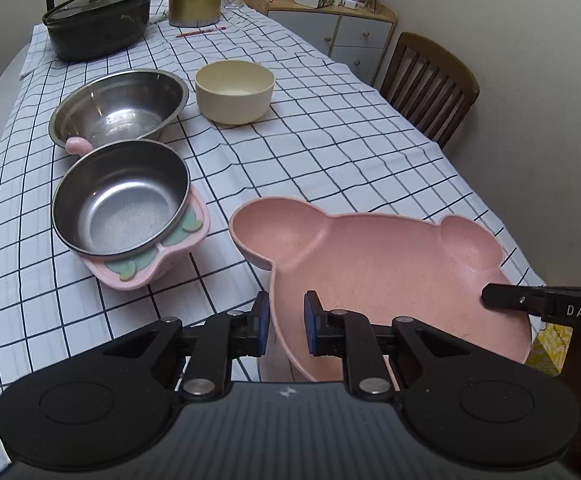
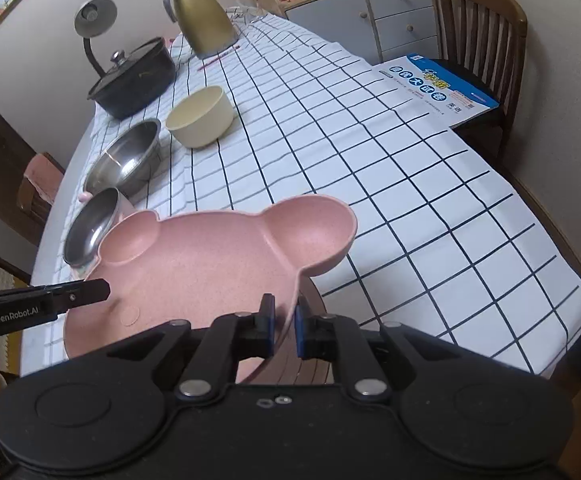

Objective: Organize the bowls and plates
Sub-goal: 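Lower the pink bear plate with both tools onto the white plate stack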

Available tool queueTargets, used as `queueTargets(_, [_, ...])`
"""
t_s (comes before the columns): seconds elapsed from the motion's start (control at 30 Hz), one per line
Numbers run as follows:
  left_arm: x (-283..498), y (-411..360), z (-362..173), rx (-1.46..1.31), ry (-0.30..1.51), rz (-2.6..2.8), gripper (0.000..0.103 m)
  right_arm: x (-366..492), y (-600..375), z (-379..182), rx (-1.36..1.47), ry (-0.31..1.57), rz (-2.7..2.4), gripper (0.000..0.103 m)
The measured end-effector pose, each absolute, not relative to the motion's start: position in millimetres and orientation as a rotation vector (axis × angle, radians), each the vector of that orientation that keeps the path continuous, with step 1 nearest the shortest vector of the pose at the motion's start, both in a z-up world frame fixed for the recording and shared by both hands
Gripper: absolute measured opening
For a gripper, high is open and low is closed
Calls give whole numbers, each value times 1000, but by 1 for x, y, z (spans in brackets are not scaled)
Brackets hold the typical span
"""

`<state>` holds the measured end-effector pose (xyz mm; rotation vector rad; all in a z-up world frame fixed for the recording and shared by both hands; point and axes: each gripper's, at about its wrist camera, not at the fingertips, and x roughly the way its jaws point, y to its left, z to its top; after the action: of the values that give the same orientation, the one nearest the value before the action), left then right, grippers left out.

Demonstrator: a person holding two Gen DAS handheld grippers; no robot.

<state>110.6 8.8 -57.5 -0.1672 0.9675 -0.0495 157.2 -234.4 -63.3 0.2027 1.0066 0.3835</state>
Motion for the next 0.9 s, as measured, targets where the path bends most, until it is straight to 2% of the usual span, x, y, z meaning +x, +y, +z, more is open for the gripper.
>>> queueTargets(0.9, [103, -2, -100, -63, 1008, -47, 17, 164, -210, -95, 17, 1009, 389, 13])
